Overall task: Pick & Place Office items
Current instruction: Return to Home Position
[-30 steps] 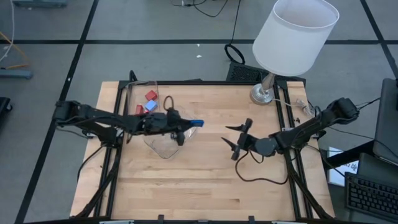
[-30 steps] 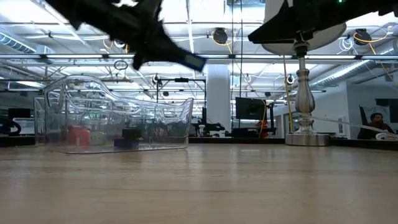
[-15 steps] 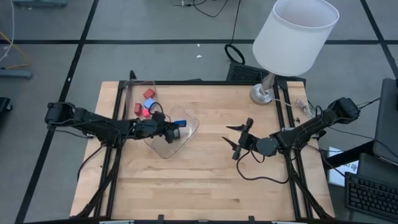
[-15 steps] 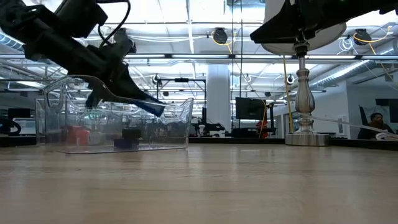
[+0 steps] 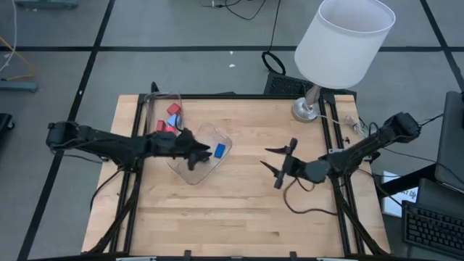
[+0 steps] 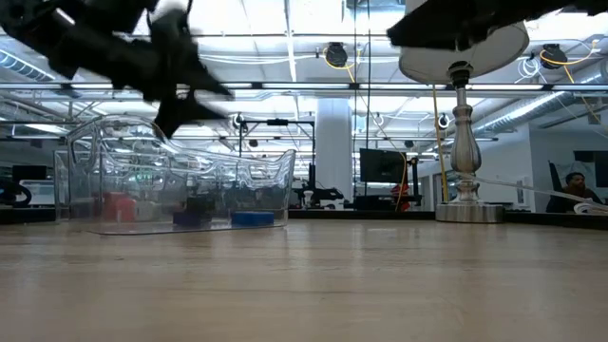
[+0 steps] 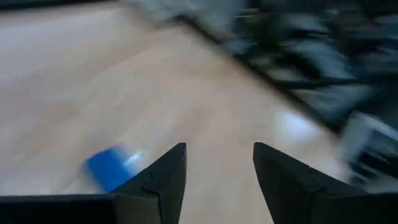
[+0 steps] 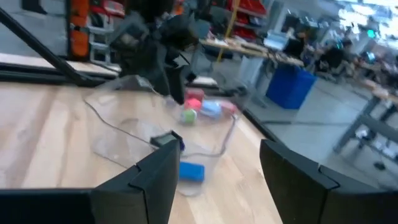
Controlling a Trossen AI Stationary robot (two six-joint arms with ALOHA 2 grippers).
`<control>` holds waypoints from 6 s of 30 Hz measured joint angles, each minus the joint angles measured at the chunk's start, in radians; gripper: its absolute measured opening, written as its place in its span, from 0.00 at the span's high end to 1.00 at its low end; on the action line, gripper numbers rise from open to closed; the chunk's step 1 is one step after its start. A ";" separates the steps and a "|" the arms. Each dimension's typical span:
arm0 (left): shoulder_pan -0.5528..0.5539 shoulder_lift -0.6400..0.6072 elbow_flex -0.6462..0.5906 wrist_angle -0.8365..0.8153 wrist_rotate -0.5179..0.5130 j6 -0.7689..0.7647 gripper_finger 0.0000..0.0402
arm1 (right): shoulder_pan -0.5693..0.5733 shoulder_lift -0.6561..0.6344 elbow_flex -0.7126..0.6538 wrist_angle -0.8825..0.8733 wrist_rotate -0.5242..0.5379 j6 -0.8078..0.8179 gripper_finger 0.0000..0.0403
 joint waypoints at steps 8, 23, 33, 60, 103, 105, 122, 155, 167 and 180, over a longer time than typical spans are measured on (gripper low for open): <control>0.106 -0.397 0.020 -0.018 0.727 0.220 0.52 | 0.132 -0.204 0.000 -0.061 0.169 -0.066 0.47; 0.223 -0.996 -0.335 -0.078 0.733 0.298 0.51 | 0.182 -0.474 -0.152 -0.325 -0.147 0.200 0.46; 0.190 -0.980 -0.381 -0.052 0.615 0.472 0.51 | -0.060 -0.460 -0.483 0.304 -0.603 0.246 0.46; 0.191 -0.979 -0.380 -0.140 0.497 0.568 0.51 | -0.395 -1.057 -0.608 -0.307 -0.760 0.107 0.46; 0.191 -0.979 -0.380 -0.140 0.497 0.565 0.51 | -0.395 -1.049 -0.610 -0.315 -0.760 0.124 0.46; 0.191 -0.979 -0.380 -0.140 0.497 0.562 0.51 | -0.395 -1.049 -0.610 -0.315 -0.760 0.124 0.46; 0.191 -0.979 -0.380 -0.140 0.497 0.564 0.51 | -0.395 -1.049 -0.610 -0.314 -0.760 0.124 0.46; 0.191 -0.979 -0.380 -0.140 0.497 0.565 0.51 | -0.395 -1.049 -0.610 -0.314 -0.760 0.124 0.46; 0.191 -0.979 -0.380 -0.139 0.497 0.561 0.51 | -0.395 -1.049 -0.610 -0.315 -0.760 0.124 0.46; 0.191 -0.980 -0.380 -0.140 0.497 0.563 0.51 | -0.395 -1.049 -0.610 -0.314 -0.760 0.124 0.46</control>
